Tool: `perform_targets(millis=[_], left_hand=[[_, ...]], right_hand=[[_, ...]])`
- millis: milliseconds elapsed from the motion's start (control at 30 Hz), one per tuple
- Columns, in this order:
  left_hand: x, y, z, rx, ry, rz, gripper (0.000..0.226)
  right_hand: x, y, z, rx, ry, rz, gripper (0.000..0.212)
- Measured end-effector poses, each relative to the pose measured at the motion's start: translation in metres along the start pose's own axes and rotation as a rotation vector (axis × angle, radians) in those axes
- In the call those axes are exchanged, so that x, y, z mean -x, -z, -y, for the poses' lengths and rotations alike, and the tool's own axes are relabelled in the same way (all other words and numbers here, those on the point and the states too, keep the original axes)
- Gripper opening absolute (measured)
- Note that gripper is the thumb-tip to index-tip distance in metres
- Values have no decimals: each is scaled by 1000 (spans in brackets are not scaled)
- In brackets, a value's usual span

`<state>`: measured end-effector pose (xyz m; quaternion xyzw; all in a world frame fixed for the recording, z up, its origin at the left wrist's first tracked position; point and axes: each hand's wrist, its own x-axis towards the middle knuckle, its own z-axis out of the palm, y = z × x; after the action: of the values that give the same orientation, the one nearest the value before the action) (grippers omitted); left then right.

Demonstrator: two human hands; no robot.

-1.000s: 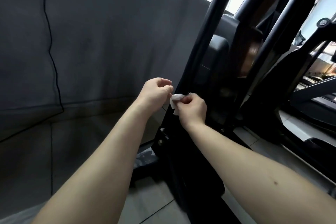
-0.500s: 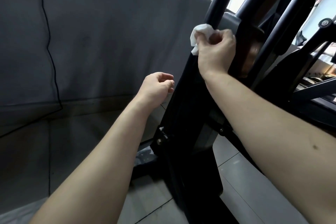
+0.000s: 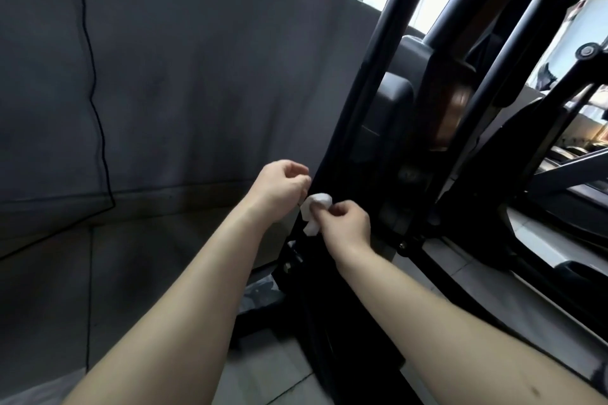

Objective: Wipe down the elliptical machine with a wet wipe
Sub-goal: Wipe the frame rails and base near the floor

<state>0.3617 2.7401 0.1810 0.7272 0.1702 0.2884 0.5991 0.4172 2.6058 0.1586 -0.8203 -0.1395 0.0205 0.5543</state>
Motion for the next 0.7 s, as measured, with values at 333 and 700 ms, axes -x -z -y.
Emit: perform_targets(millis=[333,700], left_hand=[[20,22,14,-121,40,378,26],[22,60,104,-776,217,753,18]], right_hand=[[22,-8,-18,-307,-83,236,33],[67,-78,-109,-152,-339,445,28]])
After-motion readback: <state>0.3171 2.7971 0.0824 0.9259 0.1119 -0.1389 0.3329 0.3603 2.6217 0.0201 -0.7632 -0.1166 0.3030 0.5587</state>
